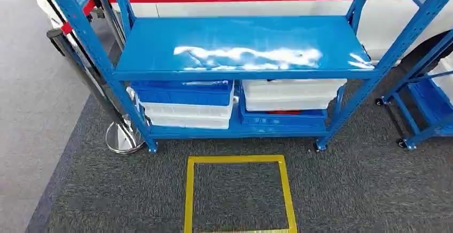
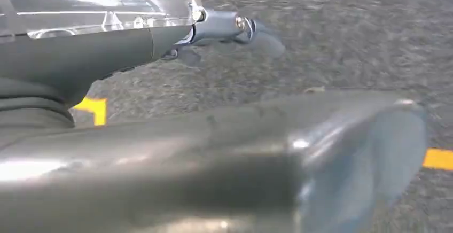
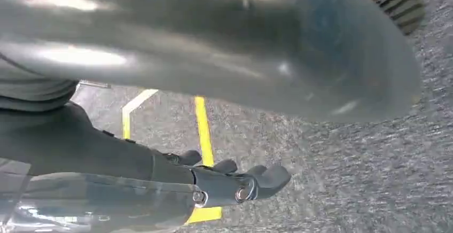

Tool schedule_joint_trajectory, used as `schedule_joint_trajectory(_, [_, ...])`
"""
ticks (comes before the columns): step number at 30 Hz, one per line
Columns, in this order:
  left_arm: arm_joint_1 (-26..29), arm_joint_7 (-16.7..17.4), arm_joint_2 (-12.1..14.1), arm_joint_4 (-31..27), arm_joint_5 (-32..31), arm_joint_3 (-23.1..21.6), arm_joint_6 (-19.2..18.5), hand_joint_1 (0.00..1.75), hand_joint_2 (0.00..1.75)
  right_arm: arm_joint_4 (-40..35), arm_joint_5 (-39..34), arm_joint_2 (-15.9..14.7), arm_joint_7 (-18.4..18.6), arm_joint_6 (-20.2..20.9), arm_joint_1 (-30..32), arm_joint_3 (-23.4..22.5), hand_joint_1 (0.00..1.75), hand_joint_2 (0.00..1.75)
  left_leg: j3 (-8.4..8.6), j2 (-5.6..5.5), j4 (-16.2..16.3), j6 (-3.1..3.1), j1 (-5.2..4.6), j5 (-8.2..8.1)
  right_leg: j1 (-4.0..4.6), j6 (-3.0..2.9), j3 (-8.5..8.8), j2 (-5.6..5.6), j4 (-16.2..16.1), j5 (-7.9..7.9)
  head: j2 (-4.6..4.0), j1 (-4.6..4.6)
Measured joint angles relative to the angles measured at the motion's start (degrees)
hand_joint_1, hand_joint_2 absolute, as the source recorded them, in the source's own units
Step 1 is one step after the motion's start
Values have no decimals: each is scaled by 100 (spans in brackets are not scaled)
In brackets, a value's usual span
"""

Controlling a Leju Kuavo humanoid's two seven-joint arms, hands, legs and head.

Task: Take the parts from the cabinet and place them on the table.

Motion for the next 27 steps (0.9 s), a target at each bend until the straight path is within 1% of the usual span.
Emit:
schedule_joint_trajectory(1, [19,4,2,-6,-7,2,2,0,0,0,-9,-2,0,9,-4,-4,0,0,93,26,113,-32,3,85,-41,-27,64,89,-88,-40,0,-11])
schedule_joint_trajectory(2, [18,2,11,-13,-9,7,7,0,0,2,-22,0,0,18,1,-11,0,0,127,27,116,-62,-11,164,-43,-49,148,111,-119,-48,0,-6])
schedule_joint_trajectory(3, [16,7,17,-13,-13,17,18,0,0,2,-33,2,-4,22,-17,-28,0,0,121,-8,215,-80,9,153,-82,-81,288,178,-190,-66,0,-7])
schedule_joint_trajectory(4, [1,9,13,-13,-26,22,24,0,0,2,-44,2,-4,22,-31,-50,0,0,0,-82,519,-98,24,138,-85,-116,374,201,-224,-96,-2,-24])
schedule_joint_trajectory(5, [-8,11,11,-13,-46,22,37,0,0,0,-46,2,-4,20,-37,-63,0,0,-202,-120,855,-135,38,3,-85,-147,441,213,-257,-132,0,-33])
schedule_joint_trajectory(6, [-19,24,11,-13,-70,22,100,0,0,0,-42,2,-7,17,-39,-70,0,0,-451,-135,1208,-156,50,-220,-85,-148,516,239,-286,-179,0,-35])
schedule_joint_trajectory(7, [-18,31,13,-13,-83,24,153,0,0,-2,-22,0,-9,15,-39,-74,0,0,-688,-136,1472,-186,57,-448,-85,-148,582,264,-292,-234,0,-33])
schedule_joint_trajectory(8, [-17,37,13,-13,-94,26,182,0,0,-4,-4,0,-9,13,-36,-77,0,175,-857,-136,1581,-195,59,-582,-85,-144,652,285,-292,-292,0,-37])
schedule_joint_trajectory(9, [-9,48,17,-13,-98,28,192,0,0,-4,9,0,-13,13,-33,-79,0,175,-952,-136,1517,-187,64,-538,-86,-139,733,308,-292,-349,0,-35])
schedule_joint_trajectory(10, [4,50,17,-13,-111,31,212,0,0,-7,26,0,-24,15,-32,-79,0,0,-972,-136,1274,-172,65,-310,-85,-130,827,329,-292,-413,0,-35])
schedule_joint_trajectory(11, [19,55,17,-13,-111,33,214,0,0,-7,26,0,-26,20,-32,-79,0,0,-935,-145,909,-164,64,67,-82,-117,920,349,-295,-470,0,-35])
schedule_joint_trajectory(12, [27,55,17,-13,-109,33,214,0,0,-4,11,0,-26,22,-30,-83,0,0,-888,-284,435,-117,64,589,-78,-82,994,430,-299,-526,0,-33])
schedule_joint_trajectory(13, [72,55,20,-13,-109,35,214,0,0,-2,-20,7,-24,28,-40,-92,0,0,-894,-530,282,-88,59,836,-100,-70,1023,441,-300,-558,-2,-20])
schedule_joint_trajectory(14, [93,59,15,-13,-111,37,212,0,0,-4,-42,11,-26,42,-80,-105,0,0,-1035,-559,492,-73,25,277,-109,-40,1004,528,-280,-568,0,-11])
schedule_joint_trajectory(15, [81,70,24,-20,-109,42,214,0,0,-4,-52,13,-26,48,-114,-111,0,0,-1010,-546,404,-14,-10,262,-111,15,962,567,-274,-603,0,-44])
schedule_joint_trajectory(16, [113,79,39,-26,-111,50,216,0,0,-4,-57,15,-24,48,-120,-116,0,0,-962,-524,333,56,-19,535,-101,48,998,638,-294,-630,0,-35])
schedule_joint_trajectory(17, [115,79,50,-31,-114,63,223,0,0,-4,-55,20,-26,44,-111,-122,0,0,-926,-504,289,93,-14,694,-83,77,1018,697,-303,-651,0,-28])
schedule_joint_trajectory(18, [94,81,44,-31,-122,72,223,0,0,-11,-40,9,-22,24,-109,-133,0,0,-882,-449,188,124,85,793,-68,88,1053,652,-233,-685,0,-39])
schedule_joint_trajectory(19, [68,83,35,-31,-129,72,223,0,0,-15,-22,0,-24,13,-101,-133,0,0,-837,-385,149,134,56,800,-56,116,996,376,-121,-751,0,-22])
schedule_joint_trajectory(20, [59,83,33,-31,-129,79,221,0,0,-17,-11,0,-22,4,-103,-136,0,0,-818,-347,136,190,55,794,-59,143,822,211,174,-949,0,18])
schedule_joint_trajectory(21, [61,83,33,-31,-125,87,219,0,0,-17,2,2,-22,4,-110,-133,0,0,-813,-317,127,194,44,754,-69,168,565,145,596,-1140,-2,17])
schedule_joint_trajectory(22, [61,83,33,-33,-122,105,210,0,0,-20,20,0,-22,7,-115,-133,0,0,-806,-267,128,201,31,723,-82,189,307,121,1006,-1270,0,20])
schedule_joint_trajectory(23, [62,87,33,-33,-118,127,201,0,0,-20,26,0,-22,11,-109,-133,0,0,-788,-226,128,202,23,681,-94,205,108,110,1274,-1287,0,13])
schedule_joint_trajectory(24, [63,92,33,-33,-120,131,188,0,0,-20,31,-4,-22,15,-98,-133,0,0,-754,-212,128,198,18,653,-103,216,47,101,1281,-1157,0,17])
schedule_joint_trajectory(25, [61,94,33,-33,-125,133,164,0,0,-20,39,-11,-22,17,-77,-136,0,0,-709,-202,128,189,18,616,-109,220,115,95,1038,-887,0,17])
schedule_joint_trajectory(26, [65,101,33,-35,-127,135,153,0,0,-22,44,-15,-22,17,-61,-136,0,0,-648,-195,128,179,19,578,-110,213,264,93,661,-599,0,17])
schedule_joint_trajectory(27, [70,103,33,-37,-127,136,138,0,0,-22,46,-26,-22,20,-49,-136,0,0,-571,-181,128,160,20,530,-110,190,501,78,74,-245,-2,22])
